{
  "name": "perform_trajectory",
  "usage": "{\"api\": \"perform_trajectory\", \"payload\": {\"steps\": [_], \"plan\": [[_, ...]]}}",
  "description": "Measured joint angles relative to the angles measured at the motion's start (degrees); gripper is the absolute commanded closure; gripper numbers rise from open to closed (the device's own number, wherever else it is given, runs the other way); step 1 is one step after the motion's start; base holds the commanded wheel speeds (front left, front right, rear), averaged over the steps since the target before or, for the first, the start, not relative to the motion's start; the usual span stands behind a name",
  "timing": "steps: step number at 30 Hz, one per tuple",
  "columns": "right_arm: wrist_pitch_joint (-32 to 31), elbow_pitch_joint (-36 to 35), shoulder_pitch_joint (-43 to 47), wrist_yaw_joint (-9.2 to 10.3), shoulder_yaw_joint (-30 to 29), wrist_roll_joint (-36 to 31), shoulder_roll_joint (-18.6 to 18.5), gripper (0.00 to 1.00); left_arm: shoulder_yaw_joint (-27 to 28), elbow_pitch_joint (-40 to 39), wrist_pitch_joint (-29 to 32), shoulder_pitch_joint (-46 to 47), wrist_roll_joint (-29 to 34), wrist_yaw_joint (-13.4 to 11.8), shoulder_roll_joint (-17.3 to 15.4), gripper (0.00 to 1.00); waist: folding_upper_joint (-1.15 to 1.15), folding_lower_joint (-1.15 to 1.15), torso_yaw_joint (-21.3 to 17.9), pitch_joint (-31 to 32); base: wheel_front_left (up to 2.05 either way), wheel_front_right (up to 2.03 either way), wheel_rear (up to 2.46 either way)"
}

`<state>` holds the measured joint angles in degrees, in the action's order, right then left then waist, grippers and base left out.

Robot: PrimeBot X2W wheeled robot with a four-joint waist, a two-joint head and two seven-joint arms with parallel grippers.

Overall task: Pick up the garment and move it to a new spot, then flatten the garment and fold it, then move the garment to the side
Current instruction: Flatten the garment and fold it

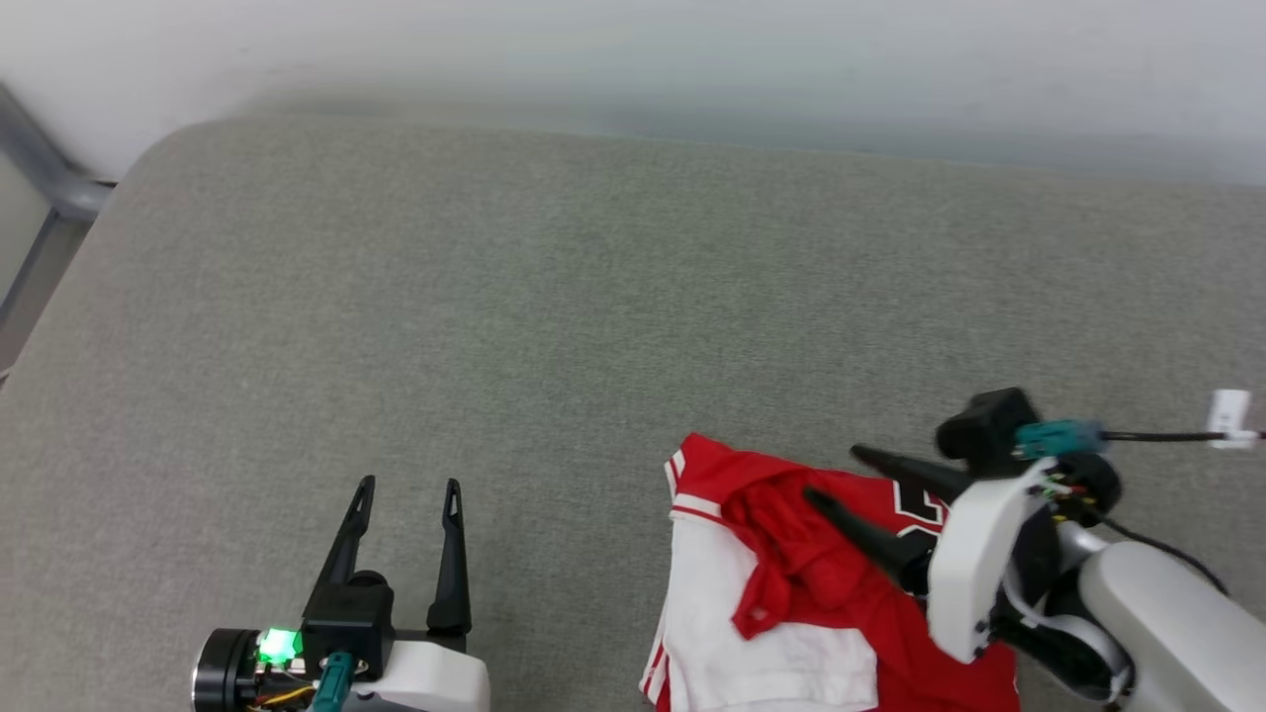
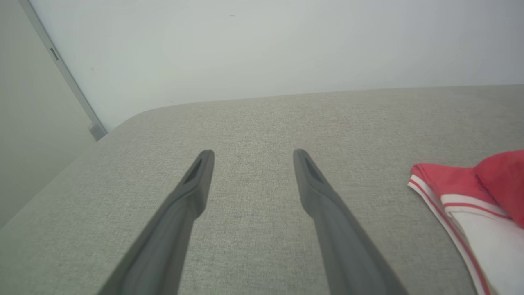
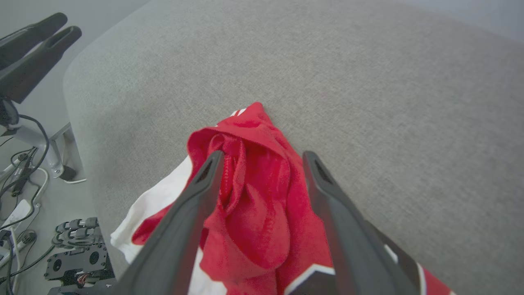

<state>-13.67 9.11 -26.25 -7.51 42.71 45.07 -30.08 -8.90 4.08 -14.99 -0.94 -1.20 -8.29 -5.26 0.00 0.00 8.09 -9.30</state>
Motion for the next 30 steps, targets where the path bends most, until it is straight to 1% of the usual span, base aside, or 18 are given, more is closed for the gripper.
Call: {"api": "perform_trajectory", "payload": {"steps": [4,8,14,16,17,18,20,24,27,30], "plan": [[6.0,-1.9,2.8,0.0,-7.0,-4.0,-1.0,0.0,0.8,-0.4,0.0,-0.5,-0.3,0.2,-0.5,0.0,0.0,0.0,-1.9,1.1,0.0,0.0,0.0],[12.3,-2.7,6.3,0.0,-16.2,-10.4,0.5,0.0,1.5,-0.5,0.0,-1.0,-0.5,0.6,-0.9,0.0,0.0,0.0,-4.0,2.2,0.0,0.0,0.0],[20.2,-2.7,12.4,0.0,-30.3,-20.9,7.0,0.0,2.5,-0.5,-0.1,-1.2,-0.6,0.7,-1.0,0.0,0.0,0.0,-6.5,3.6,0.0,0.0,0.0],[22.6,-3.3,14.3,0.0,-33.4,-25.4,8.9,0.0,2.8,-0.5,-0.1,-1.3,-0.6,0.7,-1.0,0.0,0.0,0.0,-7.2,4.1,0.0,0.0,0.0],[23.5,-3.5,15.4,0.0,-35.3,-26.2,10.7,0.0,3.0,-0.5,-0.1,-1.5,-0.7,0.7,-1.0,0.0,0.0,0.0,-7.5,4.3,0.0,0.0,0.0],[24.2,-3.6,16.4,0.0,-36.8,-27.1,12.2,0.0,3.2,-0.5,-0.1,-1.7,-0.8,0.7,-1.0,0.0,0.0,0.0,-7.8,4.5,0.0,0.0,0.0],[25.6,-4.7,18.5,-0.01,-38.7,-30.6,14.1,0.0,3.6,-0.4,-0.1,-2.1,-1.0,0.7,-1.0,0.0,0.0,0.0,-8.2,5.0,0.0,0.0,0.0],[27.1,-6.7,22.6,0.0,-42.0,-33.2,19.0,0.0,4.0,-0.4,-0.1,-2.4,-1.1,1.1,-1.0,0.0,0.0,0.0,-8.7,5.9,0.0,0.0,0.0],[27.8,-8.7,25.8,0.0,-42.7,-35.9,20.9,0.0,4.2,-0.5,-0.1,-3.1,-1.1,1.2,-1.0,0.0,0.0,0.0,-8.8,6.6,0.0,0.0,0.0],[28.0,-10.1,28.9,0.0,-43.4,-36.7,23.0,0.0,4.4,-0.5,-0.1,-3.8,-1.1,1.2,-0.9,0.0,0.0,0.0,-8.9,7.3,0.0,0.0,0.0]]}}
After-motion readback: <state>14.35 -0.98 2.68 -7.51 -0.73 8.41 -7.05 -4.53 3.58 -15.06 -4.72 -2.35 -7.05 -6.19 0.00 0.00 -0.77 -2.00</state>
